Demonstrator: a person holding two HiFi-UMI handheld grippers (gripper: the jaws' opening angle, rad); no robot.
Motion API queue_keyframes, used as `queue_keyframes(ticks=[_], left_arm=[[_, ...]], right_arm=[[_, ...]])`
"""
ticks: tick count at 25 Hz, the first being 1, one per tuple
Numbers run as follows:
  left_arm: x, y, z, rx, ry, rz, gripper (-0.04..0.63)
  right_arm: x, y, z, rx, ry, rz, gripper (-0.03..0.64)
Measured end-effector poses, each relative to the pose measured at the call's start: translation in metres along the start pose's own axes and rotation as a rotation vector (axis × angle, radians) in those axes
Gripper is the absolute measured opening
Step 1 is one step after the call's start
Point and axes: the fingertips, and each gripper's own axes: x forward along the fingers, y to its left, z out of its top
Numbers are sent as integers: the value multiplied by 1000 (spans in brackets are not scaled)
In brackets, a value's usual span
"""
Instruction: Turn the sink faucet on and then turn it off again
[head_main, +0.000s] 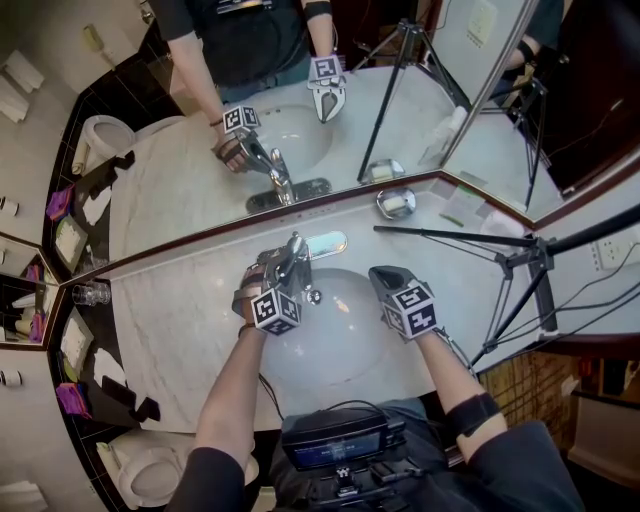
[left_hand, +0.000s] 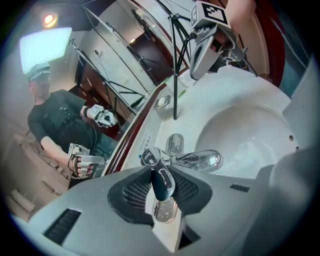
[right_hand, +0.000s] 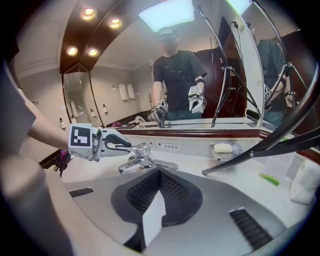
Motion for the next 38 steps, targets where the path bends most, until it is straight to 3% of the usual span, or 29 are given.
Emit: queue_keyframes(ticks=[12, 29, 38], left_arm=[[5, 2, 0, -10, 19, -105, 91], [10, 16, 16, 23, 69, -398, 91], [10, 16, 14, 12, 70, -374, 92]], right_arm=[[6, 7, -4, -5, 8, 23, 24], [6, 9, -4, 4, 5, 30, 24], [7, 10, -4, 12, -3, 31, 24]])
